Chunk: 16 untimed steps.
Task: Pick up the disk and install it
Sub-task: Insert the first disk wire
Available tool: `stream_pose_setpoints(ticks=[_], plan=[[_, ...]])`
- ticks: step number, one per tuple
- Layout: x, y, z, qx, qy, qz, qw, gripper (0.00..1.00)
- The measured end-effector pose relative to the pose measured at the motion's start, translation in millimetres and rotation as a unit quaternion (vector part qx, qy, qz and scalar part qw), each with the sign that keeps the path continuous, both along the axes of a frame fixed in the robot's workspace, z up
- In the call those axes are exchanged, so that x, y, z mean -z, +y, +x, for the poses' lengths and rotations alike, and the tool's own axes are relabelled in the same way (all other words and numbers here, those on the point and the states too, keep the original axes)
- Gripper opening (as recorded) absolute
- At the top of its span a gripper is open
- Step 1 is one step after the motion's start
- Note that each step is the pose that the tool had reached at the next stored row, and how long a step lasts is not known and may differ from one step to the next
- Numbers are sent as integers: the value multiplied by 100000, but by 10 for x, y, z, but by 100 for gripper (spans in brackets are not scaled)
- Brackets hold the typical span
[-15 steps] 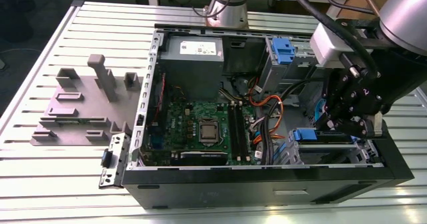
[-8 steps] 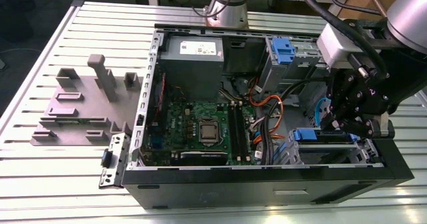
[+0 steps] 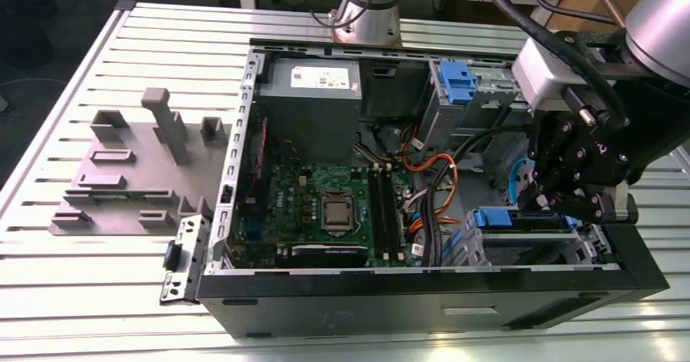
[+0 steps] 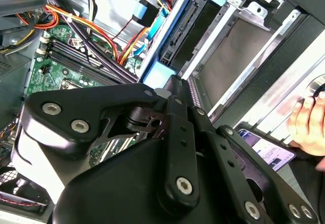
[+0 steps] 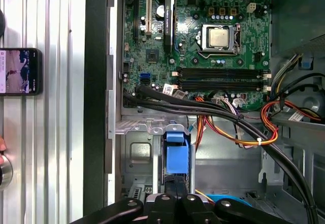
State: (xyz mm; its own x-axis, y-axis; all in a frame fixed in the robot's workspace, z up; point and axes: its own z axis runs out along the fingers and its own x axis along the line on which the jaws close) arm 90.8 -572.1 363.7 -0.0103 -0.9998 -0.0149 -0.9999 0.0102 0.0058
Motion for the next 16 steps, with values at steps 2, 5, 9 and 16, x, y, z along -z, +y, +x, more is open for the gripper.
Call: stream_pose_setpoints(ticks=[2, 5, 9, 16], plan=[[0, 0, 9, -14, 3, 1, 100000, 11], [0, -1, 46, -3, 1, 1, 100000, 11], [1, 1, 141, -2, 2, 1, 100000, 11], [5, 20, 296, -4, 3, 1, 100000, 11]])
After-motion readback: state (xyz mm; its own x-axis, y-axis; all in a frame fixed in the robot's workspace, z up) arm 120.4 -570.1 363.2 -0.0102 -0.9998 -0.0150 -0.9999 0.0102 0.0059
